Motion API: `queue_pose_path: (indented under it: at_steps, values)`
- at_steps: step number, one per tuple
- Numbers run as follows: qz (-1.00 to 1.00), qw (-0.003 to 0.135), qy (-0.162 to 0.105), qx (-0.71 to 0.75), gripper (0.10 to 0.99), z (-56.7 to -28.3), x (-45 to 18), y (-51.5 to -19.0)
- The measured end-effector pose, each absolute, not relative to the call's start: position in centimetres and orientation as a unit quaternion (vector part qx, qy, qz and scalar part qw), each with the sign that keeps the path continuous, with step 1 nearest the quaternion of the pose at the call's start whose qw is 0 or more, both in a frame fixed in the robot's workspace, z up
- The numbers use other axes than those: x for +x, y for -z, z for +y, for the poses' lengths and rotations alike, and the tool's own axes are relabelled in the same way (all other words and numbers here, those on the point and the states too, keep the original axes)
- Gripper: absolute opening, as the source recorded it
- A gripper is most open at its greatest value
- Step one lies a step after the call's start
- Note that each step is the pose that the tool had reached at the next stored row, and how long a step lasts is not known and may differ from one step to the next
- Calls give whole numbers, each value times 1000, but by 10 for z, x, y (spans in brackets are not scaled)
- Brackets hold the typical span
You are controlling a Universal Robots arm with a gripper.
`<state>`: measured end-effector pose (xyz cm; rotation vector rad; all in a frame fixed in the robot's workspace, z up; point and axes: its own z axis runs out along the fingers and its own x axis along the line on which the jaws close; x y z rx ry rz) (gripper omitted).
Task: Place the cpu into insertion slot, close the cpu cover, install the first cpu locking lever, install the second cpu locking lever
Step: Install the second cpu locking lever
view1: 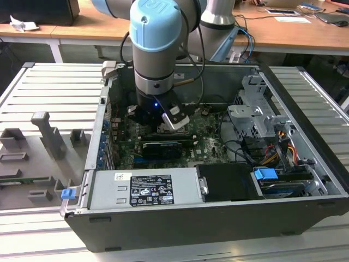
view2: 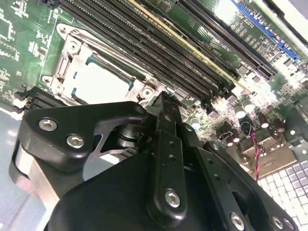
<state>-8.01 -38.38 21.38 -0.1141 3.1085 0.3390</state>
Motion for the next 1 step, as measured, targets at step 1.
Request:
queue_pose_path:
  at_steps: [1]
  values:
    - [993,6,-108,-36,106,-384,-80,-214]
